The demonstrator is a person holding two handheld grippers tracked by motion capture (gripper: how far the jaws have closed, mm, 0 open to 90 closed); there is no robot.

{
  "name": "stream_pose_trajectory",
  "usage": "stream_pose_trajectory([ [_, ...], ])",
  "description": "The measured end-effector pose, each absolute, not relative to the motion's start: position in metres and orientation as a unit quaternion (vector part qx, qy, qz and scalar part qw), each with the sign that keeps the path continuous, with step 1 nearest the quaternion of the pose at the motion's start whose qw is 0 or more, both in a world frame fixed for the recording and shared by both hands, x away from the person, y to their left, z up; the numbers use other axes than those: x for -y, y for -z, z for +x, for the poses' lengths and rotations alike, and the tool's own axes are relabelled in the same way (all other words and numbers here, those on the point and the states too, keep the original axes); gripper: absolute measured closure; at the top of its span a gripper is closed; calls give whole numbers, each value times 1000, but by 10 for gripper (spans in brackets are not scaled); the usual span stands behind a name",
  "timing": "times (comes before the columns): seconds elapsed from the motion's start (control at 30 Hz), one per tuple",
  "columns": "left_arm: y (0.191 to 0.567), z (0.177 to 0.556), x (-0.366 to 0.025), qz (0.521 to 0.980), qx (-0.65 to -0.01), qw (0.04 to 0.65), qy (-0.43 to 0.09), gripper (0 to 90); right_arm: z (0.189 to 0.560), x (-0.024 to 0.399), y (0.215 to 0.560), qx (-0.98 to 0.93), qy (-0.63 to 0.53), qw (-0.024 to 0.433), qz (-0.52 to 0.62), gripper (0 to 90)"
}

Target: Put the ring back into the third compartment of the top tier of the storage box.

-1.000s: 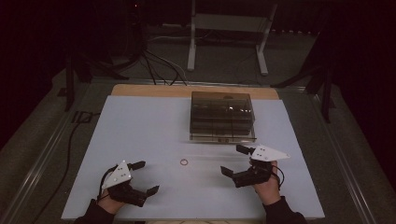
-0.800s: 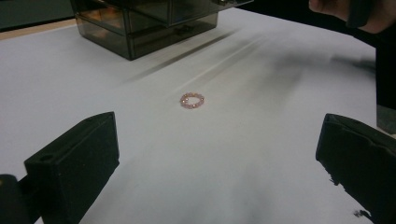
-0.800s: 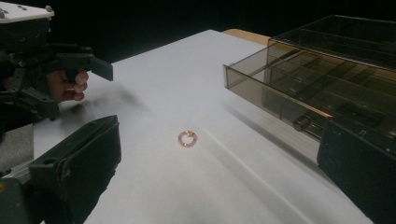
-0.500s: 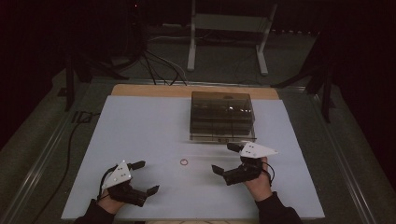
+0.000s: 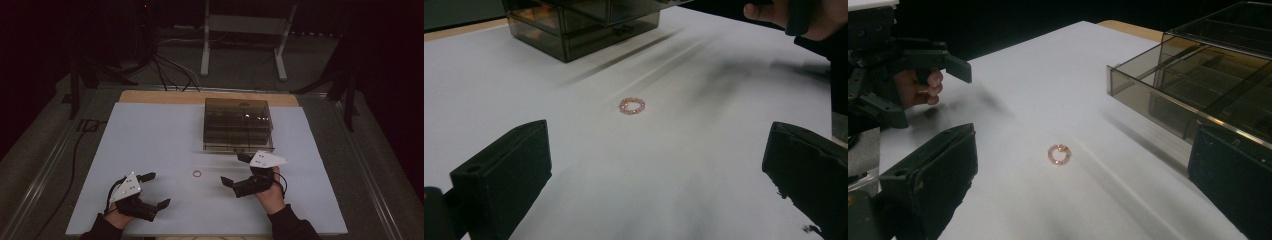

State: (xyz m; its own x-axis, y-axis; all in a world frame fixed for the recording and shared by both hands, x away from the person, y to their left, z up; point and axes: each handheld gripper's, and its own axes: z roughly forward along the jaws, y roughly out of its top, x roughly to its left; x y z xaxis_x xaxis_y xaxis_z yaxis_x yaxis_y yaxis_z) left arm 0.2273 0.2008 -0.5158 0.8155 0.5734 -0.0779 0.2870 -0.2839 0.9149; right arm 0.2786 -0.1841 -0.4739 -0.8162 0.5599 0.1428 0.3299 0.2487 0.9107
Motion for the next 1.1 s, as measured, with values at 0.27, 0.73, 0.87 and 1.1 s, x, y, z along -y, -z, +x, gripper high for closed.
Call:
stream_pose_trajectory([
  [0.27, 515, 227, -201, 788, -274, 535, -135, 6, 283, 171, 476, -788, -537, 101, 284, 0],
  [0.73, 515, 227, -201, 789, -270, 535, -135, 6, 289, 159, 481, -793, -526, 100, 291, 45],
  [0.87, 515, 227, -201, 788, -270, 536, -135, 6, 291, 156, 483, -795, -522, 96, 295, 46],
  [1.1, 515, 226, -201, 788, -269, 537, -134, 6, 298, 147, 488, -803, -510, 82, 299, 56],
])
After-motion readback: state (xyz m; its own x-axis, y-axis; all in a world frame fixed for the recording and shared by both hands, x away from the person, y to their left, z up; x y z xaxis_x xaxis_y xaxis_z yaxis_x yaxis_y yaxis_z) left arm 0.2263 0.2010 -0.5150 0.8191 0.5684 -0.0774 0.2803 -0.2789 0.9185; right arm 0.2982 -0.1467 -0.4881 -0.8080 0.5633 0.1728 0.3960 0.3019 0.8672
